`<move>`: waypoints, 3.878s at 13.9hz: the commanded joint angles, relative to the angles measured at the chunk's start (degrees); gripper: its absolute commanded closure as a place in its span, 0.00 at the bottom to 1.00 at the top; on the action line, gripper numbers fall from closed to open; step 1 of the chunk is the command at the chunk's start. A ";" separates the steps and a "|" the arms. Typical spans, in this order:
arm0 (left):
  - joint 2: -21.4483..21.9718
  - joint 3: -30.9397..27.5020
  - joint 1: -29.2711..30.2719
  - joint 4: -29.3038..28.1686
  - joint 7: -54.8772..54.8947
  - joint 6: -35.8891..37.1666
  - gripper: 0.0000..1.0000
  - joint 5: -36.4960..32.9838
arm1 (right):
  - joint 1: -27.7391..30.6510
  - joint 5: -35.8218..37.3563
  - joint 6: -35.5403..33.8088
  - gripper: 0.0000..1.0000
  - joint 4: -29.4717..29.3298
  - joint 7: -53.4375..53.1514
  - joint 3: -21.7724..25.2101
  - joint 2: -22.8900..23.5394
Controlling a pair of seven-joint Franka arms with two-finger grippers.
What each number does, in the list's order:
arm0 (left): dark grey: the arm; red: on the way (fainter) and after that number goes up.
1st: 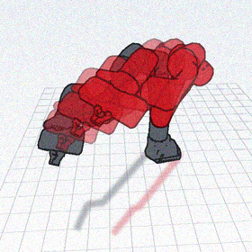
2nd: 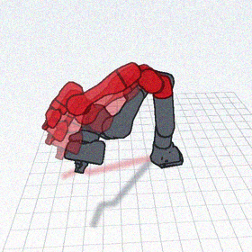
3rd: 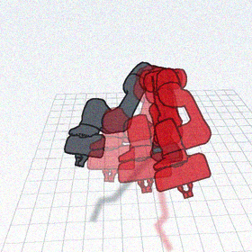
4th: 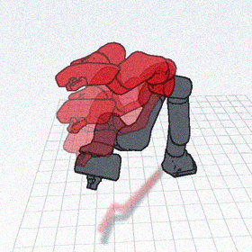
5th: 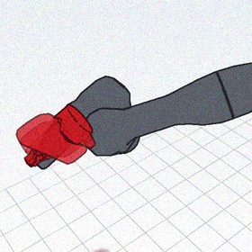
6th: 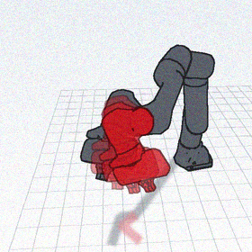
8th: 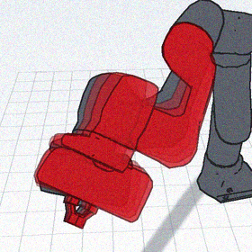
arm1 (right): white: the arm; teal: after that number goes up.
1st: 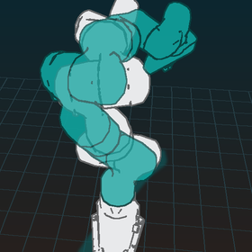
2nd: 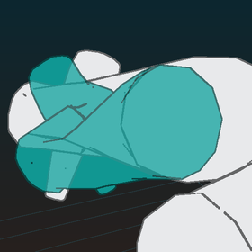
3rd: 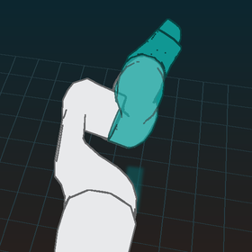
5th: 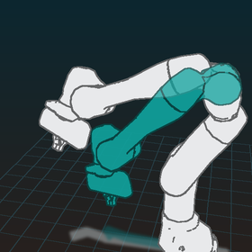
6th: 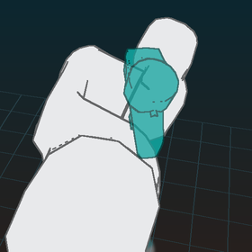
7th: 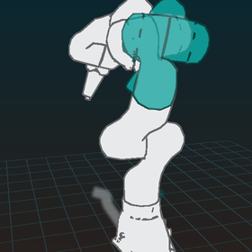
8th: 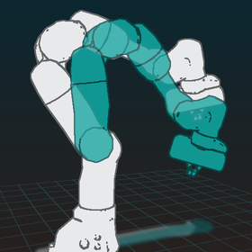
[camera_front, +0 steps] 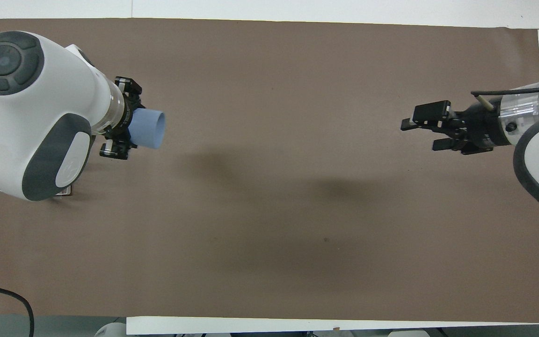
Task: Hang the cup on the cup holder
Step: 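Move the cup with the left gripper over the acrylic rack's peg, then lower the cup onto the peg and open the left gripper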
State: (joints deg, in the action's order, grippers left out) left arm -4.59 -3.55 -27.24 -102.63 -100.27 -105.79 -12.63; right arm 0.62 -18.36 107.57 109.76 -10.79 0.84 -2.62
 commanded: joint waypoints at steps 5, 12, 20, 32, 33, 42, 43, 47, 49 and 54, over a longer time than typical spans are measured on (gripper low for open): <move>-4.72 0.03 4.38 -0.46 -7.12 8.40 0.64 -39.09 | 3.85 20.72 -23.51 0.01 -19.46 3.39 -0.32 1.21; -13.86 0.12 7.02 -0.38 -18.73 8.84 0.64 -61.54 | 5.11 23.01 -35.06 0.01 -27.84 11.41 -0.76 3.77; -13.34 0.47 6.06 -3.45 -19.26 11.83 0.64 -59.27 | 1.23 24.34 -34.71 0.01 -25.56 11.85 2.94 2.71; -13.86 0.39 8.52 -6.44 -22.60 1.82 0.61 -55.57 | 0.70 24.08 -34.97 0.01 -24.33 11.67 2.85 2.10; -13.95 0.39 9.21 -6.44 -22.60 1.11 0.58 -55.57 | 0.61 24.08 -34.97 0.01 -24.33 11.67 2.85 2.10; -13.25 0.47 8.78 5.74 -2.61 7.77 0.00 -45.85 | 0.61 24.08 -34.97 0.01 -24.33 11.67 2.85 2.10; -13.34 0.47 8.78 10.04 3.18 10.57 0.00 -42.77 | 0.61 24.08 -34.97 0.01 -24.33 11.67 2.85 2.10; -12.81 0.04 9.48 20.79 26.57 18.32 0.00 -30.98 | 0.61 24.08 -34.97 0.01 -24.33 11.76 2.85 2.10; -11.94 -0.40 9.57 21.07 34.84 20.87 0.00 -25.54 | 0.61 24.08 -34.97 0.01 -24.33 11.76 2.85 2.10; -4.91 -0.23 17.73 20.11 49.88 22.11 0.00 5.72 | 0.61 24.08 -34.97 0.01 -24.33 11.67 2.85 2.10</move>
State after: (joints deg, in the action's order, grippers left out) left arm -12.94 -4.22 -13.26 -81.86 -56.07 -84.87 -15.39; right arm 0.96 5.76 72.67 84.35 0.05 3.73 0.36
